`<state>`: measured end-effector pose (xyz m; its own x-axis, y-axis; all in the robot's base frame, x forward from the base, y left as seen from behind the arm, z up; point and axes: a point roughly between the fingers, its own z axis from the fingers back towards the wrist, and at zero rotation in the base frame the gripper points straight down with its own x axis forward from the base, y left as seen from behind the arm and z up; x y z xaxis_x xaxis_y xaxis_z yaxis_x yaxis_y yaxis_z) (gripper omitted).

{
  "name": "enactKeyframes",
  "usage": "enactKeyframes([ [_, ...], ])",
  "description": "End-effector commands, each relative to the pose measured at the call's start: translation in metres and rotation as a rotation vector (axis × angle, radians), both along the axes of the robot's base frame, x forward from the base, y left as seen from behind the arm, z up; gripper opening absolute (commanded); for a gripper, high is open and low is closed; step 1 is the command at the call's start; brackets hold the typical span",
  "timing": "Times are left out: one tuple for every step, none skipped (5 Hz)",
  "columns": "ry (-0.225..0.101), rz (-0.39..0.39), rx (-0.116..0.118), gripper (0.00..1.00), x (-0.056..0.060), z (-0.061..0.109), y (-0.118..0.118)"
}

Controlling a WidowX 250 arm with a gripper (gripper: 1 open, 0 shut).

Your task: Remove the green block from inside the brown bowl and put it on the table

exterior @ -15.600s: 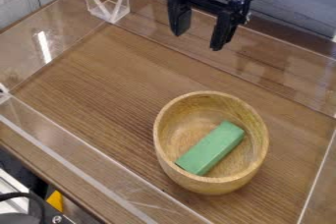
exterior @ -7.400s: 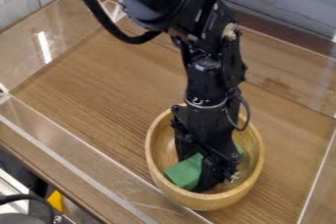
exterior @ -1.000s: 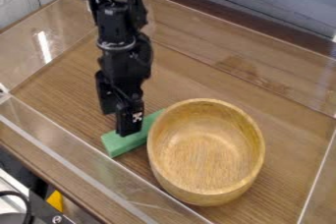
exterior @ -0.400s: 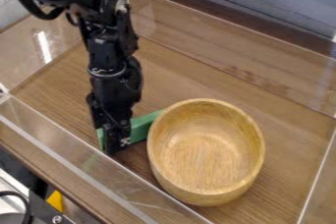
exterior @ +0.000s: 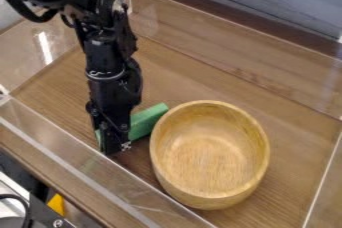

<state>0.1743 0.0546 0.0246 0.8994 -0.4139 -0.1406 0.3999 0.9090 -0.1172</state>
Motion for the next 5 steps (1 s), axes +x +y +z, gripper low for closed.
enactKeyframes([
  [-0.045, 0.041, 0.013, 0.0, 0.01, 0.007, 0.0],
  [-0.047, 0.04, 0.011, 0.0, 0.014, 0.008, -0.003],
  [-0.043, 0.008, 0.013, 1.0, 0.018, 0.006, -0.005],
  [-0.041, -0.026, 0.016, 1.0, 0.023, 0.004, -0.008],
  [-0.044, -0.024, 0.02, 1.0, 0.023, 0.006, -0.006],
])
